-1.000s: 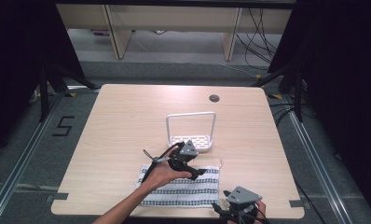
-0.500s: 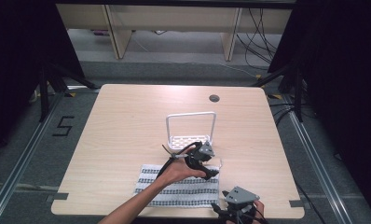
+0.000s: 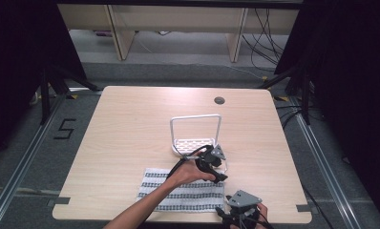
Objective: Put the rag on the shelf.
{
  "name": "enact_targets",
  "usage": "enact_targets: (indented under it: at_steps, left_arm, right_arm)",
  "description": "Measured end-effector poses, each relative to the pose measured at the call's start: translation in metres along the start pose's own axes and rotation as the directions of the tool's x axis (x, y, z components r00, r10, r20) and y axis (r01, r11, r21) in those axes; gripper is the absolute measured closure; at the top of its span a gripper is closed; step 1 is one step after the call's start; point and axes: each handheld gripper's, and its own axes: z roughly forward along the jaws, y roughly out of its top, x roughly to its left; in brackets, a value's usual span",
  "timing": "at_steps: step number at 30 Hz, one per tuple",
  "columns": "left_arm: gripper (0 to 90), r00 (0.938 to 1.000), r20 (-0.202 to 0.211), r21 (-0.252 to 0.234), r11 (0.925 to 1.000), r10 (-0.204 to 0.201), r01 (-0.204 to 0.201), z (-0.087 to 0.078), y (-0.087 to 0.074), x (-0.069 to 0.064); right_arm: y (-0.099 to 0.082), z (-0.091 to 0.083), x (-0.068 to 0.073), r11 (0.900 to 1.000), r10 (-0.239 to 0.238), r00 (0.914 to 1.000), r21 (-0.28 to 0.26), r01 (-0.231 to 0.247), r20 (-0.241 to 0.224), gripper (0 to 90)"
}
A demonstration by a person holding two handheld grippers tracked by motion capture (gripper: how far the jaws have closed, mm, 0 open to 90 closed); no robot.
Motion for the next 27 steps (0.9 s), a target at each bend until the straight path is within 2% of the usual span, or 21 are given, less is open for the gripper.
enact_targets:
  at_steps: [3, 4, 5, 8, 10, 13, 14, 17, 19, 22, 24, 25, 27]
  left_arm:
    - [43.2, 1.0000, 0.004, 0.016, 0.9999, 0.004, -0.004, 0.002, -0.001, 0.001]
    - [43.2, 0.9999, 0.004, 0.024, 0.9996, 0.014, -0.014, 0.002, -0.002, 0.003]
    - [44.3, 0.9998, 0.013, 0.027, 0.9995, 0.016, -0.016, 0.003, -0.002, 0.004]
    - [49.3, 0.9999, 0.016, 0.029, 0.9996, 0.004, -0.004, 0.004, -0.003, 0.005]
    - [52.3, 0.9992, 0.014, 0.028, 0.9989, 0.038, -0.039, 0.004, -0.003, 0.004]
    - [59.9, 0.9988, 0.015, 0.032, 0.9984, 0.046, -0.047, 0.003, -0.004, 0.004]
    - [63.4, 0.9984, 0.023, 0.031, 0.9982, 0.051, -0.052, 0.002, -0.004, 0.004]
    - [71.3, 0.9981, 0.035, 0.031, 0.9981, 0.051, -0.052, 0.002, -0.005, 0.006]
    - [75.6, 0.9982, 0.047, 0.032, 0.9987, 0.037, -0.039, 0.000, -0.006, 0.008]
    - [80.8, 0.9984, 0.052, 0.025, 0.9995, 0.019, -0.021, 0.000, -0.008, 0.010]
    - [81.9, 0.9984, 0.057, 0.020, 0.9998, 0.004, -0.005, 0.000, -0.009, 0.010]
    - [83.8, 0.9981, 0.060, 0.015, 0.9997, 0.015, -0.016, -0.001, -0.009, 0.011]
    - [84.8, 0.9981, 0.059, 0.014, 0.9997, 0.018, -0.019, -0.001, -0.009, 0.010]
  right_arm:
    - [0.000, 0.001, 0.000, 1.0000, -0.003, 1.0000, 0.002, 0.003, -0.001, 45.1]
    - [0.000, 0.001, 0.002, 0.9999, 0.015, 0.9999, 0.006, -0.015, -0.004, 45.3]
    - [0.000, 0.002, 0.000, 0.9999, -0.009, 1.0000, 0.009, 0.009, -0.004, 45.4]
    - [0.000, 0.004, 0.000, 0.9999, -0.008, 1.0000, 0.012, 0.008, -0.005, 47.0]
    - [0.001, 0.005, 0.000, 0.9999, 0.003, 0.9999, 0.014, -0.003, -0.011, 50.0]
    - [0.000, 0.006, 0.000, 0.9998, 0.017, 0.9997, 0.009, -0.017, -0.016, 52.9]
    - [0.000, 0.006, -0.001, 0.9998, 0.017, 0.9996, 0.006, -0.017, -0.023, 57.1]
    - [0.000, 0.006, -0.001, 0.9997, 0.023, 0.9991, 0.005, -0.023, -0.035, 61.3]
    - [0.001, 0.007, -0.004, 0.9998, -0.018, 0.9989, -0.009, 0.017, -0.043, 66.4]
    - [0.000, 0.006, -0.002, 0.9995, 0.032, 0.9983, 0.002, -0.032, -0.049, 74.4]
    - [0.001, 0.006, -0.004, 0.9999, 0.016, 0.9987, 0.001, -0.016, -0.049, 76.5]
    - [0.000, 0.006, -0.006, 0.9999, 0.014, 0.9984, -0.005, -0.015, -0.055, 81.8]
    - [0.000, 0.007, -0.006, 0.9999, 0.003, 0.9986, -0.010, -0.004, -0.053, 84.7]
